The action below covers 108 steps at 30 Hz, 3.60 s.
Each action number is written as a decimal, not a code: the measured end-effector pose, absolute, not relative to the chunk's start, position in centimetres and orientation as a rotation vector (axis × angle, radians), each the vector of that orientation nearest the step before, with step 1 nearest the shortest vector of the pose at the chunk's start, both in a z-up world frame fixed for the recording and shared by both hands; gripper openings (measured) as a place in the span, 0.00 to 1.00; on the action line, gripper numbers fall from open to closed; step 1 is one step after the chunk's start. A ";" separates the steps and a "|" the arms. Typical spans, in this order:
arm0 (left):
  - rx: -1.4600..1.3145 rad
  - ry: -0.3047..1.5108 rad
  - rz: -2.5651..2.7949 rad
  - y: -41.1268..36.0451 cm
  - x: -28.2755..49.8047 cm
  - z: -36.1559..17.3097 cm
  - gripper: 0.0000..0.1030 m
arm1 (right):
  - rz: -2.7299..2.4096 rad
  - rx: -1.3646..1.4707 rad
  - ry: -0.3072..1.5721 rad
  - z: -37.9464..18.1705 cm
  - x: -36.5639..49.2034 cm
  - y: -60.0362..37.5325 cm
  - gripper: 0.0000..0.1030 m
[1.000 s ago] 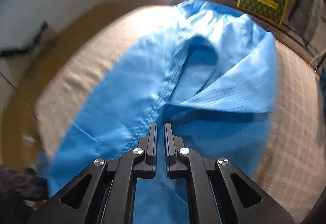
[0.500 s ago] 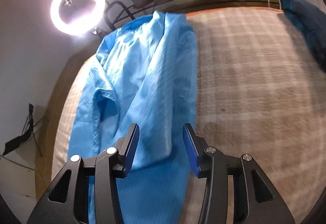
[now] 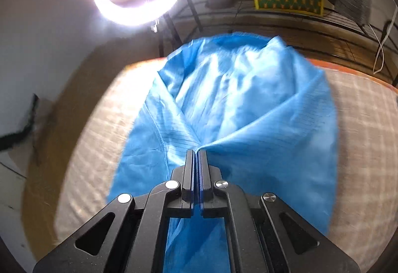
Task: Fold large clothes
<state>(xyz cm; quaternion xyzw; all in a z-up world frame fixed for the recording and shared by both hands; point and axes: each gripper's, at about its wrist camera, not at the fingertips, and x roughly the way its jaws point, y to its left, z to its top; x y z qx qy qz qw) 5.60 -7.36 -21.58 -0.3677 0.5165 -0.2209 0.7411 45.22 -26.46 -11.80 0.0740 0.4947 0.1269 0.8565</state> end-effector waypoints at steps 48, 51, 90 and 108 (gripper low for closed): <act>-0.824 1.251 -0.410 5.1 7.0 -22.0 0.64 | 0.546 0.628 1.222 -17.8 4.4 -37.9 0.39; -0.798 1.255 -0.441 4.2 7.2 -22.2 0.64 | 0.588 0.627 1.243 -18.0 3.7 -37.6 0.39; -0.776 1.161 -0.591 -0.4 6.3 -13.7 0.03 | 0.700 0.665 1.170 -17.3 4.8 -36.5 0.02; -0.791 1.127 -0.432 -0.9 22.4 -12.6 0.03 | 0.492 0.668 0.997 -14.3 18.2 -37.4 0.02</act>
